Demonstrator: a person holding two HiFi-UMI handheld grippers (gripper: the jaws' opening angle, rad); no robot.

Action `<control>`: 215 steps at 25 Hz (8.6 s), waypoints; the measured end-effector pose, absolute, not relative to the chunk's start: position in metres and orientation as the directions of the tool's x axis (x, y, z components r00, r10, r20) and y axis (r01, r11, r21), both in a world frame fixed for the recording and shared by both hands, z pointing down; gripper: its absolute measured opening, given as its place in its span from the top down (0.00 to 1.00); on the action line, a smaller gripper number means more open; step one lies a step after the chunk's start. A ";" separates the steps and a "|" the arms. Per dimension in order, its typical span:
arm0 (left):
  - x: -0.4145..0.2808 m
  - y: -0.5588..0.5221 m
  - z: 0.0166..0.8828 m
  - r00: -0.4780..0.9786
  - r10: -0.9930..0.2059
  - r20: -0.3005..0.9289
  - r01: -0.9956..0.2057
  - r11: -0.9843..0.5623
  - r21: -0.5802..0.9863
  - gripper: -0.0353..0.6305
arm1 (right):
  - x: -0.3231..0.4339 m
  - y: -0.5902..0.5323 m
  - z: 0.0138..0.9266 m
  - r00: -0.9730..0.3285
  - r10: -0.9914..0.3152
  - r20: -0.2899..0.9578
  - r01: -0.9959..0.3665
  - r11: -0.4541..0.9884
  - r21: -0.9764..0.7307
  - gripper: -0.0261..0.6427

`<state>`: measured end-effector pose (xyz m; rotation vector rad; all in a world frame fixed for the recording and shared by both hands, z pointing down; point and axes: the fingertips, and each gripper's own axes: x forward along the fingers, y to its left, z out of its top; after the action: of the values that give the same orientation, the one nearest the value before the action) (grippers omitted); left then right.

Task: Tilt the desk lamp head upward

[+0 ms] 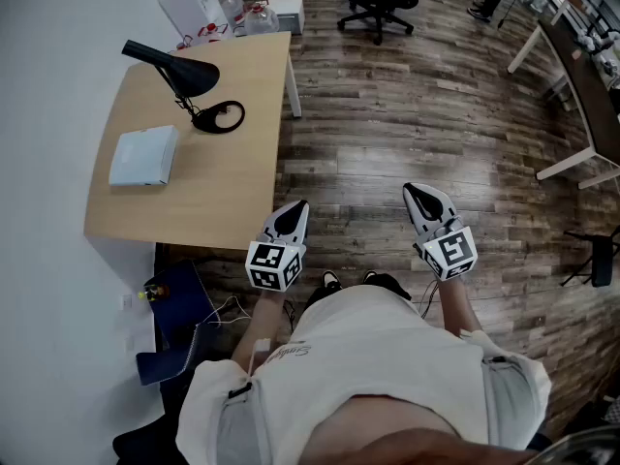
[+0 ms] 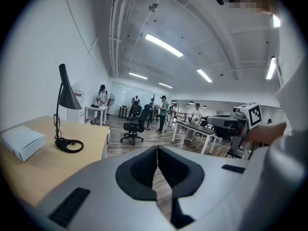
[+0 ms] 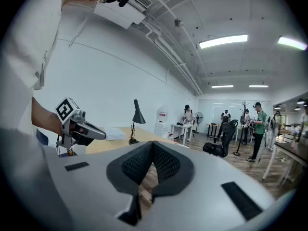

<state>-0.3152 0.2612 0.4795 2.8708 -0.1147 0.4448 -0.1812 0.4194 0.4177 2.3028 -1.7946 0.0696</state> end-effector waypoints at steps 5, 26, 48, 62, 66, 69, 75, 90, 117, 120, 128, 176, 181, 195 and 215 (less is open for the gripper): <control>-0.319 0.246 0.494 0.948 -0.015 0.317 -0.088 -0.972 0.216 0.92 | -0.196 0.407 0.433 0.276 -0.944 0.179 -0.960 -0.260 0.105 0.97; -0.237 0.220 0.530 0.926 0.048 0.374 -0.052 -0.966 0.253 0.92 | -0.128 0.359 0.469 0.291 -0.927 0.235 -0.956 -0.275 0.099 0.97; -0.030 0.101 0.497 0.882 -0.309 0.356 -0.407 -0.881 0.242 0.92 | 0.127 0.197 0.481 -0.043 -0.983 0.178 -0.997 0.052 0.048 0.97; 0.041 0.031 0.521 0.899 -0.261 0.350 -0.359 -0.900 0.249 0.92 | 0.156 0.152 0.511 -0.059 -0.965 0.254 -0.998 0.055 -0.023 0.97; 0.069 -0.009 0.502 0.915 -0.256 0.313 -0.335 -0.913 0.233 0.92 | 0.185 0.110 0.485 -0.047 -0.972 0.231 -0.999 0.047 -0.009 0.97; 0.081 -0.035 0.497 0.923 -0.244 0.297 -0.319 -0.917 0.238 0.92 | 0.198 0.069 0.462 -0.049 -0.984 0.172 -0.998 0.043 -0.035 0.97; 0.083 -0.093 0.494 0.921 -0.284 0.266 -0.343 -0.916 0.207 0.92 | 0.190 -0.004 0.440 -0.109 -0.985 0.136 -0.992 0.116 0.044 0.97; -0.017 -0.152 0.515 0.786 -0.551 0.281 -0.610 -0.764 0.209 0.92 | 0.093 -0.133 0.460 -0.505 -0.840 0.197 -0.857 0.516 0.005 0.97; -0.115 -0.190 0.511 0.140 -0.897 0.419 -0.986 -0.087 0.142 0.92 | -0.020 -0.269 0.495 -0.964 -0.192 0.183 -0.209 0.975 -0.080 0.97; -0.123 -0.189 0.503 0.076 -0.914 0.399 -0.990 -0.023 0.136 0.92 | -0.024 -0.272 0.501 -0.967 -0.166 0.191 -0.182 0.981 -0.068 0.97; -0.127 -0.172 0.505 0.018 -0.926 0.376 -0.986 0.047 0.162 0.92 | -0.038 -0.255 0.511 -0.968 -0.114 0.224 -0.127 0.991 -0.044 0.97; -0.169 -0.209 0.533 0.029 -0.931 0.363 -0.979 0.047 0.197 0.92 | -0.131 -0.262 0.768 -0.649 0.121 0.751 -0.009 0.986 -0.167 0.97; -0.165 -0.212 0.526 0.025 -0.939 0.343 -0.980 0.045 0.196 0.92 | -0.131 -0.262 0.766 -0.676 0.124 0.727 -0.028 0.981 -0.194 0.97; -0.153 -0.195 0.504 0.006 -0.947 0.322 -0.974 0.068 0.218 0.92 | -0.129 -0.259 0.767 -0.669 0.112 0.735 -0.010 0.987 -0.160 0.97; -0.131 -0.153 0.377 0.040 -0.989 0.141 -0.982 -0.013 0.189 0.92 | -0.134 -0.259 0.761 -0.617 0.080 0.783 -0.015 0.993 -0.114 0.97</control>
<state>-0.1312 -0.1532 0.3772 2.0812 -2.0262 -0.0454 -0.1340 -0.2589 0.7610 -0.0455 -2.2325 0.1353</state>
